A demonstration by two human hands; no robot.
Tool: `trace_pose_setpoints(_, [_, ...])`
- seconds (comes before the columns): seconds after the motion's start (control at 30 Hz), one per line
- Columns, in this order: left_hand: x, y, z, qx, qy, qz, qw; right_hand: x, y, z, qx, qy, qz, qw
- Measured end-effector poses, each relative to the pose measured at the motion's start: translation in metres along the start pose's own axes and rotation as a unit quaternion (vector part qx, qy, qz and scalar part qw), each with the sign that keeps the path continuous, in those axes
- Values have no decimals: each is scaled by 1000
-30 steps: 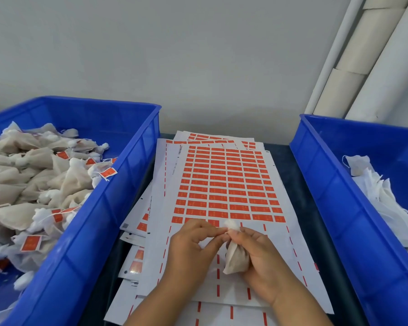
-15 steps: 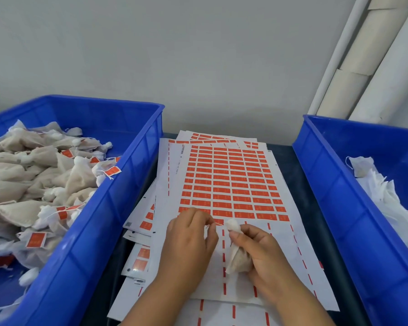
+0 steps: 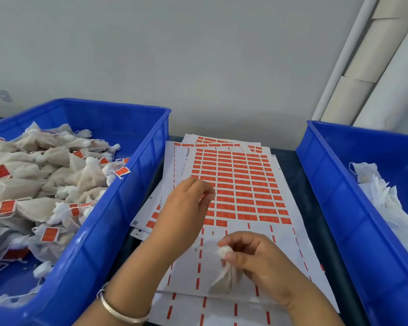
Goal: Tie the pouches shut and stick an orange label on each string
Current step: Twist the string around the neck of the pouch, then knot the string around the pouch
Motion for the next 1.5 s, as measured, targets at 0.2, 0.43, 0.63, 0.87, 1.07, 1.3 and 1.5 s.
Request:
trace_pose_setpoints(0.2, [-2, -34, 25, -24, -32, -107, 993, 6, -7, -21, -8, 119, -33, 992])
trace_pose_setpoints(0.43, [-10, -34, 66, 71, -173, -68, 980, 25, -12, -39, 12, 195, -45, 980])
trace_pose_setpoints(0.63, [-17, -40, 66, 112, -106, -59, 986, 34, 11, -40, 175, 184, -13, 967])
trace_pose_setpoints(0.87, [-20, -68, 10, 235, 9, -232, 944, 36, 19, -48, 205, 186, -30, 960])
trace_pose_setpoints(1.07, [-4, -23, 63, 101, -107, -113, 983, 38, 23, -55, 226, 218, -60, 948])
trace_pose_setpoints(1.3, [-4, -33, 96, 116, -185, -85, 972, 38, 26, -58, 222, 233, -67, 944])
trace_pose_setpoints(1.5, [-4, -28, 96, 156, -197, -53, 967, 38, 28, -55, 199, 235, -58, 950])
Point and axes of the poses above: each hand's wrist, its own x-axis towards the middle knuckle, its own z-axis out of the palm, y = z × x, the point moved 5 cm from there along x, towards the middle knuckle, and after that the axes turned 2 degrees about -y, right-handed, at the moved point
